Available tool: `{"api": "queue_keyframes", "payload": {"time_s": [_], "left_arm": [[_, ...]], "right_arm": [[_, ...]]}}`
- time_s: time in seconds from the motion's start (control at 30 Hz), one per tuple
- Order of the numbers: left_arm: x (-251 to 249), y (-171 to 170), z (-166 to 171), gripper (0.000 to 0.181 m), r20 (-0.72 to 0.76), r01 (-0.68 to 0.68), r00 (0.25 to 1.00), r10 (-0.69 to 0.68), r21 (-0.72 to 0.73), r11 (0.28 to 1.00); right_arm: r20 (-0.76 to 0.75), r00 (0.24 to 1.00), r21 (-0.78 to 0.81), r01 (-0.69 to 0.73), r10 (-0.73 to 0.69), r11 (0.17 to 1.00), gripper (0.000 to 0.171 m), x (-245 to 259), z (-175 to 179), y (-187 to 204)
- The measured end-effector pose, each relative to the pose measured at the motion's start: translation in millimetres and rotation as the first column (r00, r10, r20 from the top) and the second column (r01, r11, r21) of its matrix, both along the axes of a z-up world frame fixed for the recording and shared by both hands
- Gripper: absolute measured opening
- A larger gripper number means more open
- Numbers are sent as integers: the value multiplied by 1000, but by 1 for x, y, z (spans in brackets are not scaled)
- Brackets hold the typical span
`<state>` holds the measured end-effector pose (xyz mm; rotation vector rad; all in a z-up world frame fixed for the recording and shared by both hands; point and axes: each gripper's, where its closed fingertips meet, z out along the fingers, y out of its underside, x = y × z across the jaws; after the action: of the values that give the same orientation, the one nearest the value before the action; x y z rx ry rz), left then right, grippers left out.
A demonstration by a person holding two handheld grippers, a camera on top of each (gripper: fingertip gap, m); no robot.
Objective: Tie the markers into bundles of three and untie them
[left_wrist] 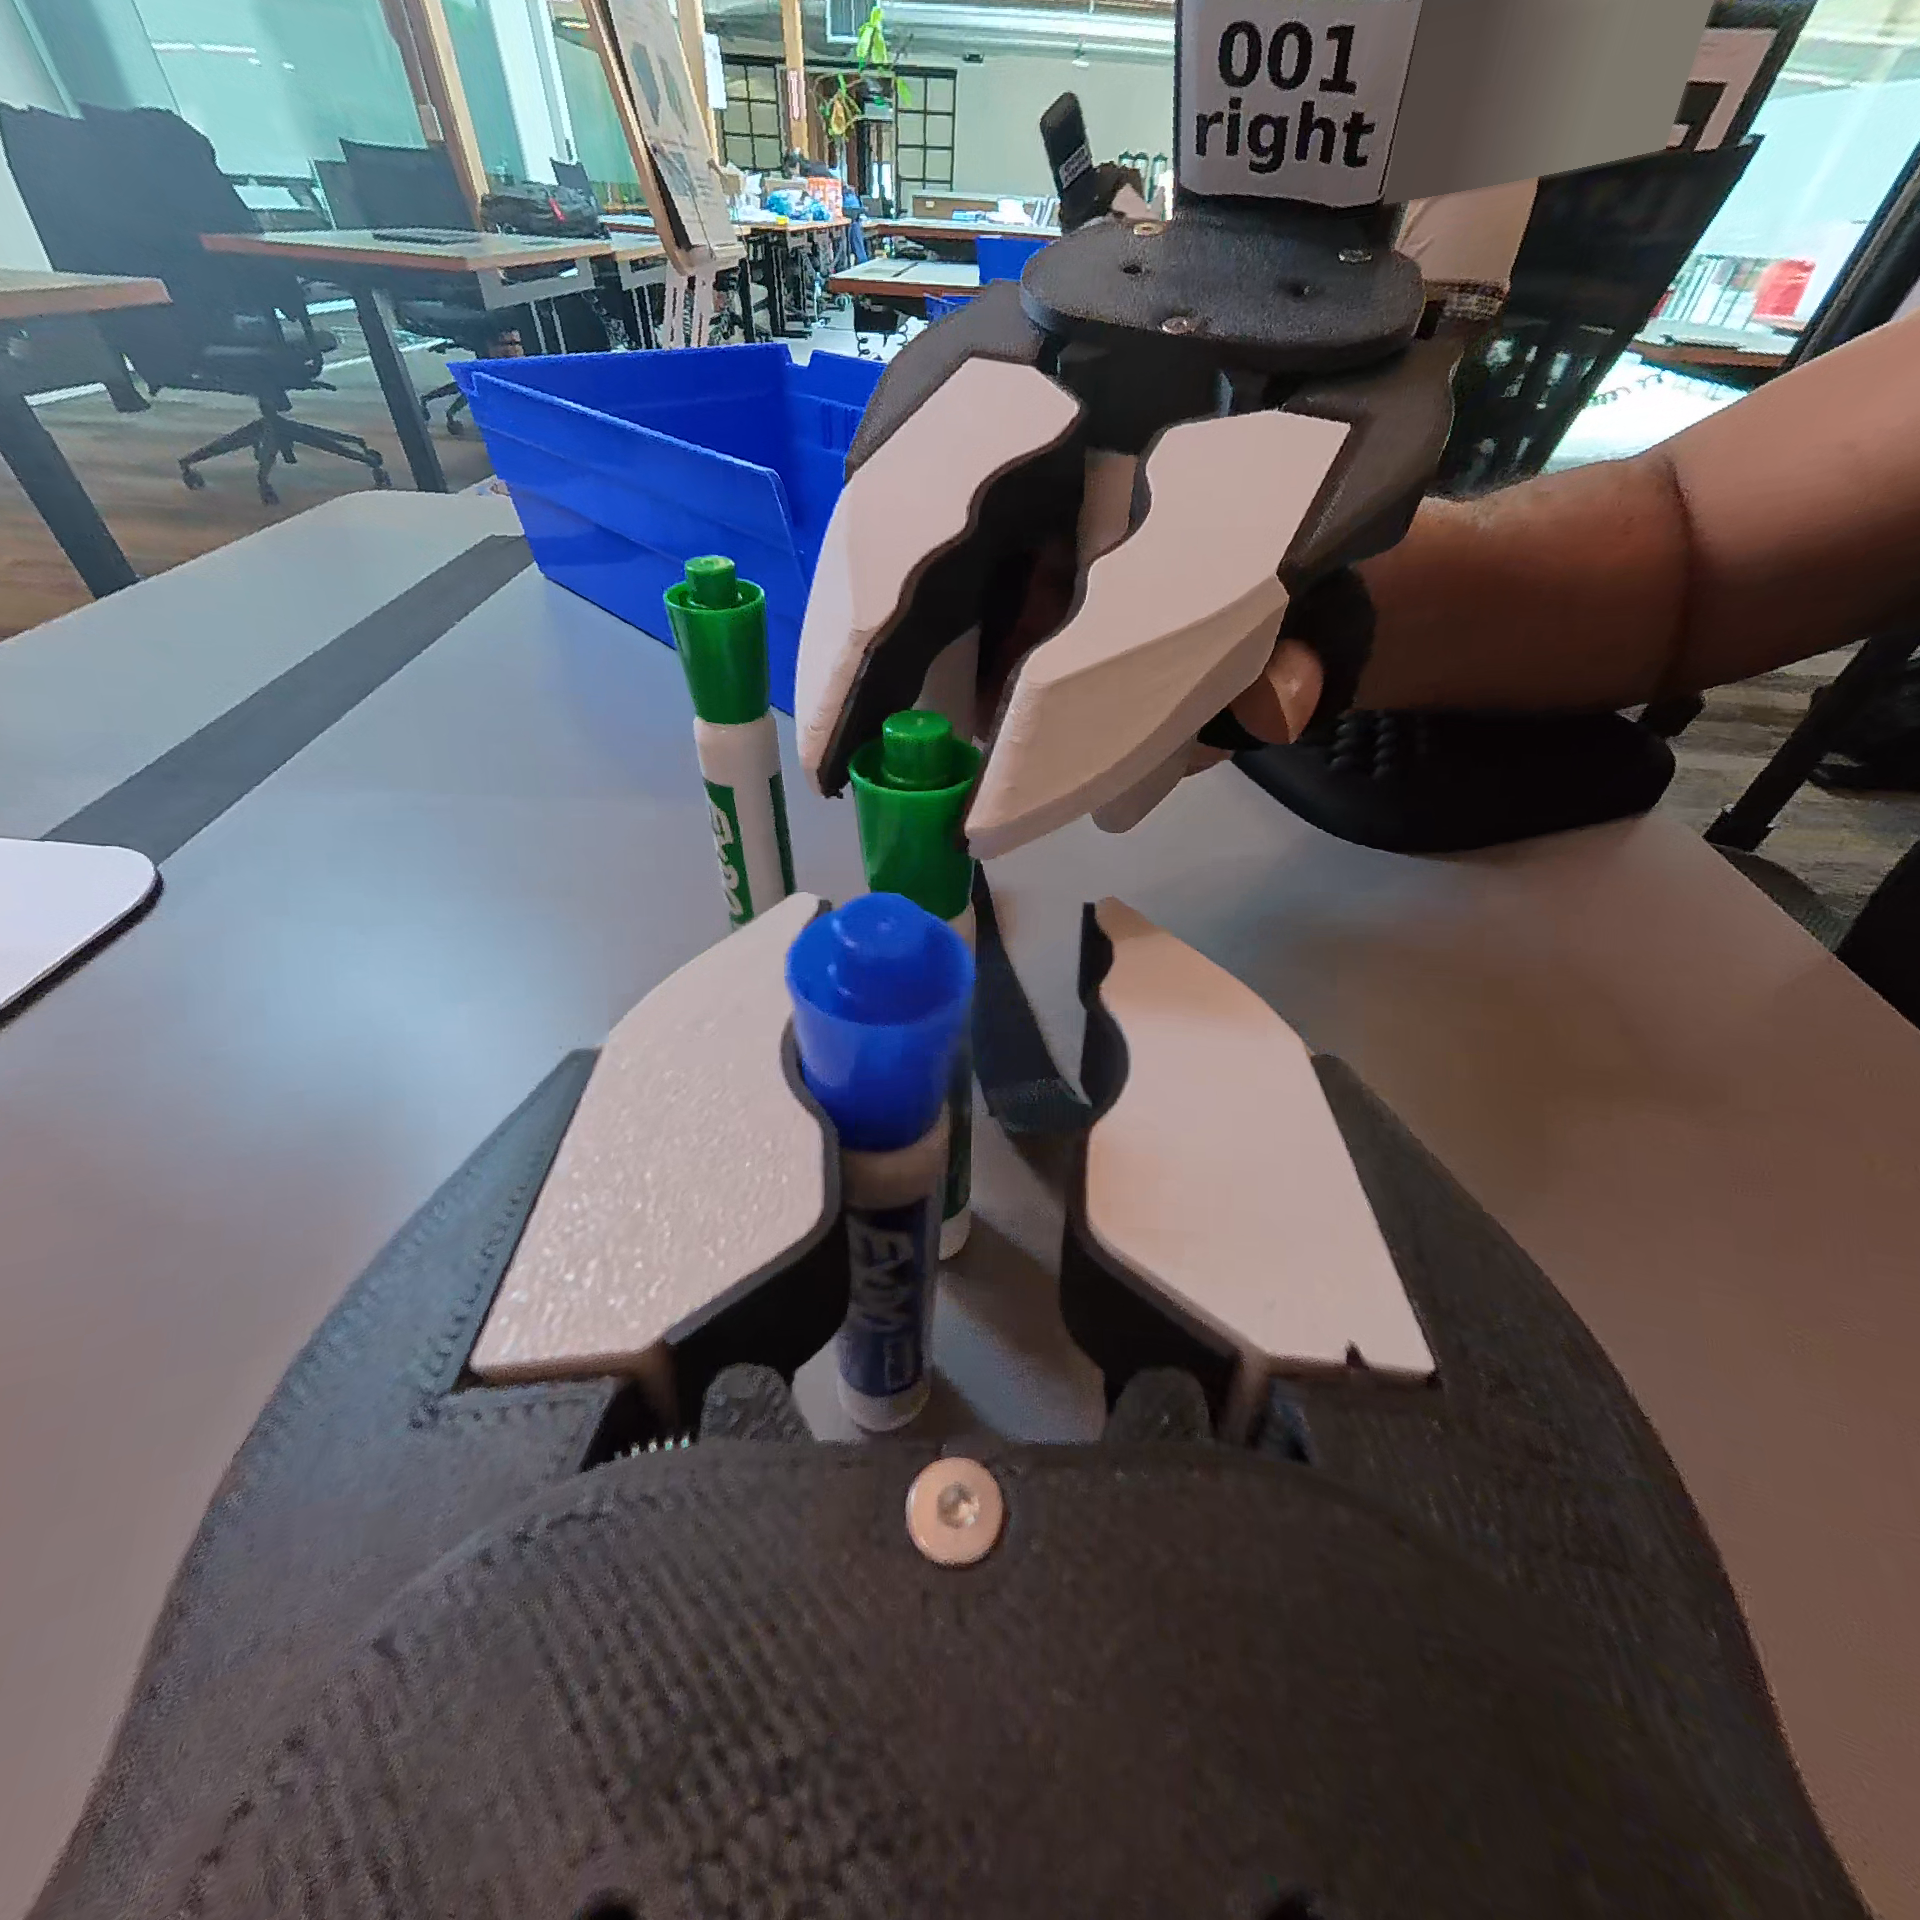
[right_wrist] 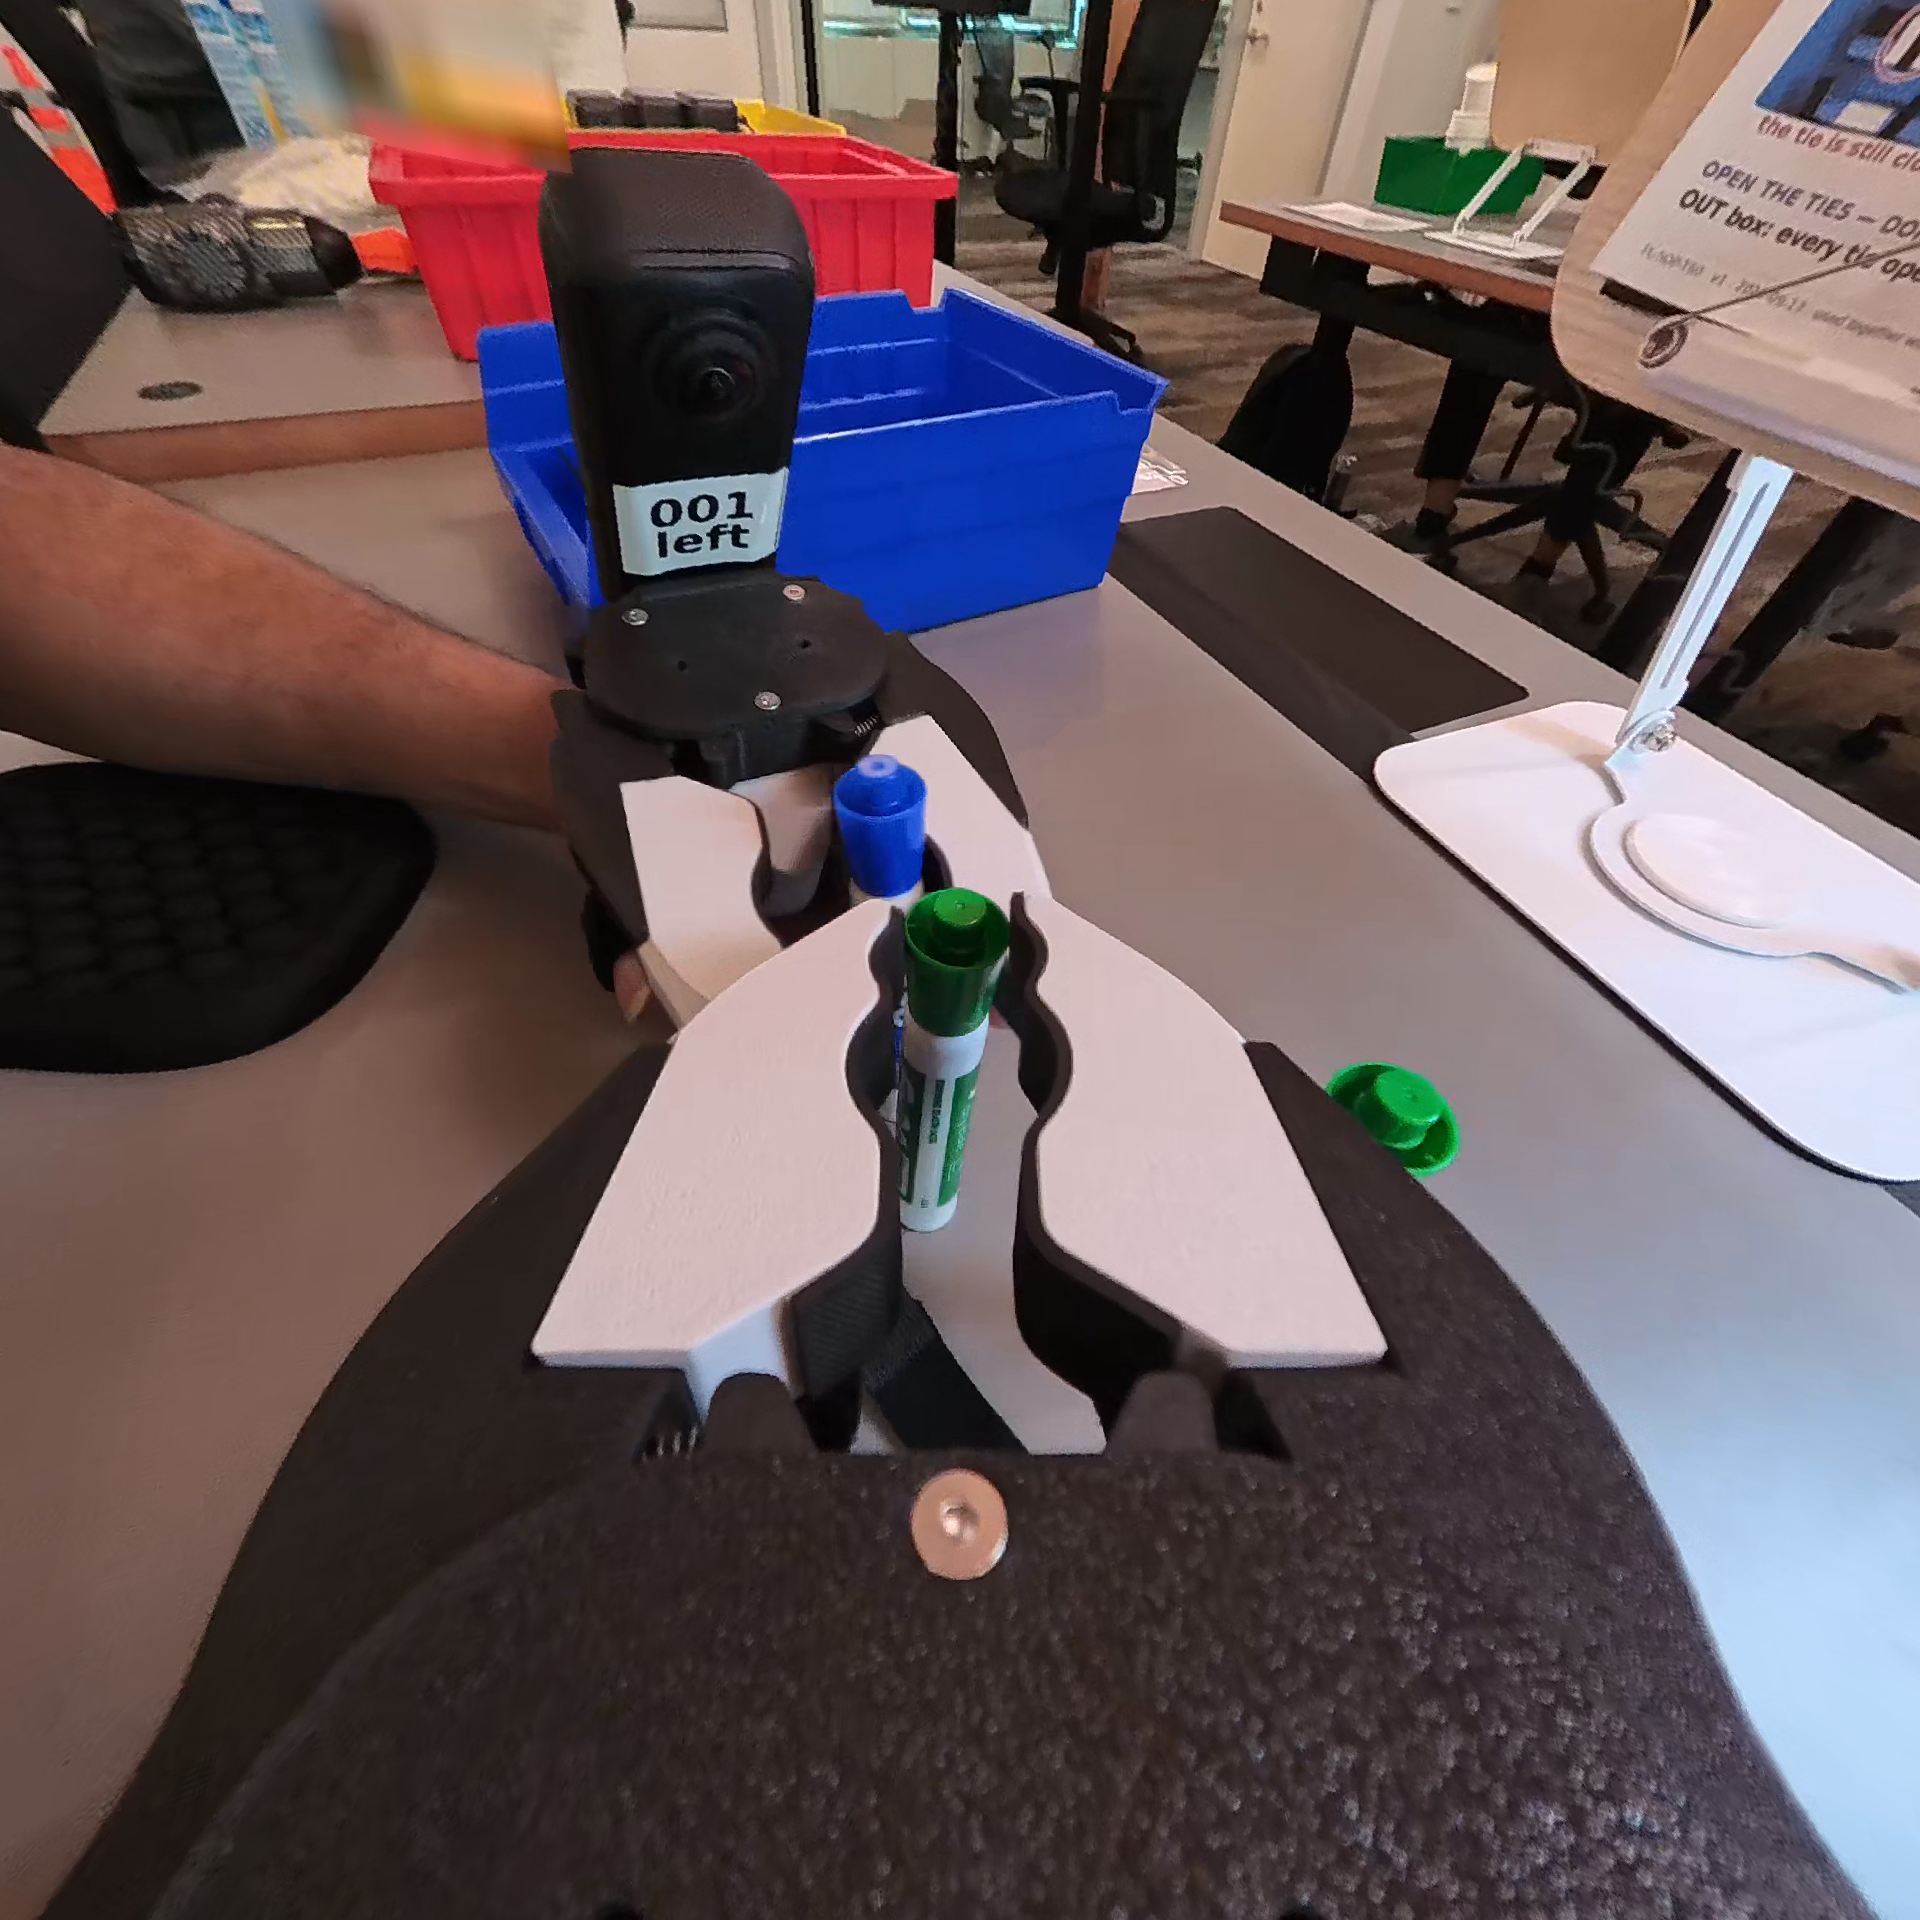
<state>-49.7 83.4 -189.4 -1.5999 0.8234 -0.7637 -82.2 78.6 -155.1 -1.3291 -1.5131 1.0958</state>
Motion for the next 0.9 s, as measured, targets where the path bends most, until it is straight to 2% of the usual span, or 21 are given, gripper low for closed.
{"api": "queue_keyframes", "payload": {"time_s": [0.13, 0.23, 0.33, 0.4, 0.47, 0.57, 0.6, 0.67, 0.73, 0.8, 0.9], "left_arm": [[-6, -1, 1, 68, -1, -25, 1000, 25, -4, 1000], [-17, -6, 12, 76, -1, -56, 998, 56, 40, 998], [-33, -18, 28, 81, -11, -128, 992, 129, 86, 988], [-45, -31, 39, 80, -37, -203, 977, 209, 129, 971], [-56, -44, 47, 73, -52, -271, 958, 283, 169, 948], [-70, -60, 50, 62, -59, -358, 925, 374, 190, 914], [-74, -65, 51, 58, -52, -383, 916, 399, 189, 904], [-81, -73, 51, 51, -43, -424, 897, 440, 197, 884], [-85, -80, 51, 44, -31, -440, 890, 455, 207, 874], [-86, -85, 50, 41, -31, -442, 890, 455, 185, 878], [-76, -91, 47, 41, -7, -400, 915, 403, 119, 909]], "right_arm": [[-14, 1000, -5, 2, -2, 1000, 19, 2, 0, 1], [-15, 1000, 2, 2, -2, 1000, 35, 5, 2, 2], [-25, 1000, 88, -4, 6, 996, 40, 10, 30, 1], [98, 995, 142, -49, 35, 989, 42, 5, 38, -10], [249, 966, 190, -120, 70, 974, 49, -9, 29, -21], [440, 896, 244, -184, 60, 952, 47, -28, 2, -18], [480, 875, 238, -204, 68, 950, 41, -31, -5, -19], [506, 860, 269, -222, 58, 937, 21, -38, -13, -20], [481, 873, 271, -240, 85, 932, 20, -40, -4, -26], [431, 883, 173, -284, 186, 943, 20, -33, 17, -44], [482, 828, 97, -377, 288, 921, 20, -7, 16, -68]]}}
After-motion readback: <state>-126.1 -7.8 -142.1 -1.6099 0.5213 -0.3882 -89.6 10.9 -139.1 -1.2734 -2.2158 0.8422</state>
